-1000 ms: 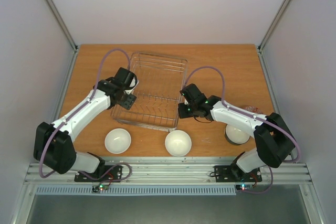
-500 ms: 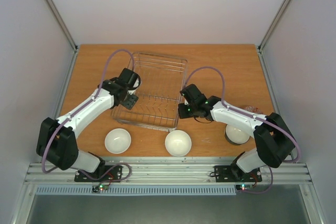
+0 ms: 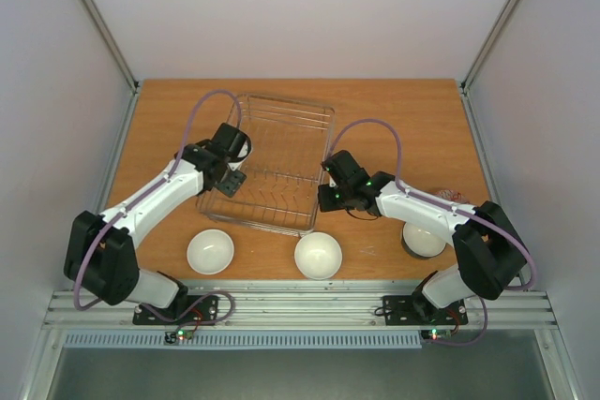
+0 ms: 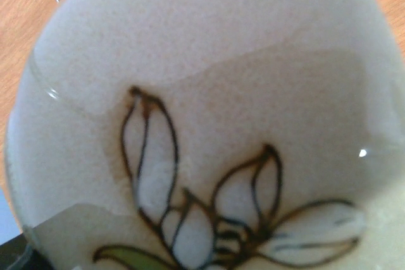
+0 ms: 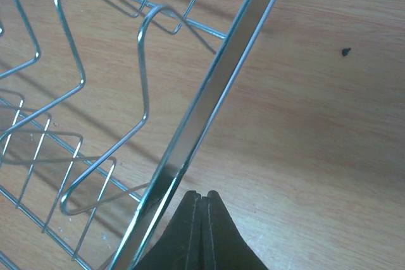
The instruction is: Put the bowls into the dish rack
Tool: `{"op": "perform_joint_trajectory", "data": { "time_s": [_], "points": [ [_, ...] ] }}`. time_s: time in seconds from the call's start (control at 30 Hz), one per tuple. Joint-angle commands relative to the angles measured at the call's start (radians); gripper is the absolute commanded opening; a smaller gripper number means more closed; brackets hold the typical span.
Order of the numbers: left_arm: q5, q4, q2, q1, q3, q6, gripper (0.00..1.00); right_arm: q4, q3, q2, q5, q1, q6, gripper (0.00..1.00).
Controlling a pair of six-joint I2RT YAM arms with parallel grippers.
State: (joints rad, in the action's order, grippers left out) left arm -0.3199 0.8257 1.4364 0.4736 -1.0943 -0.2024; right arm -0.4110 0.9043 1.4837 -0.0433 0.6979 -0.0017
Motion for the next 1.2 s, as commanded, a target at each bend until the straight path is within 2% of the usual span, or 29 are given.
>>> {"op": "perform_joint_trajectory", "data": {
  "time_s": [0.0,0.13,0.23,0.3,0.33,0.53,0.63,0.83,1.17],
  "points": [
    [0.006,0.081,-0.025,0.008,0.056,-0.046,0.06,0.018,-0.008,-0.008,0.009,0.007,0.0,0.01],
    [0.008,0.085,-0.03,0.009,0.085,-0.05,0.07,0.018,-0.011,-0.012,0.01,0.007,0.0,0.01],
    [0.011,0.089,-0.029,0.011,0.096,-0.058,0.12,0.017,-0.011,-0.015,0.013,0.007,0.0,0.01],
    [0.01,0.093,-0.027,0.015,0.1,-0.062,0.19,0.017,-0.012,-0.015,0.014,0.007,0.0,0.01],
    [0.009,0.094,-0.026,0.017,0.101,-0.063,0.26,0.017,-0.011,-0.015,0.014,0.007,0.0,0.01],
    [0.001,0.093,-0.038,0.025,0.111,-0.074,0.8,0.018,-0.012,-0.014,0.016,0.007,0.0,0.01],
    [0.012,0.091,-0.052,0.025,0.118,-0.078,0.92,0.018,-0.013,-0.014,0.017,0.006,0.0,0.01],
    [0.064,0.094,-0.08,0.025,0.128,-0.077,0.99,0.018,-0.015,-0.017,0.018,0.007,0.0,0.01],
    [0.148,0.04,-0.228,0.025,0.126,-0.065,0.99,-0.054,-0.014,-0.129,0.106,0.007,0.034,0.01]
  ]
}}
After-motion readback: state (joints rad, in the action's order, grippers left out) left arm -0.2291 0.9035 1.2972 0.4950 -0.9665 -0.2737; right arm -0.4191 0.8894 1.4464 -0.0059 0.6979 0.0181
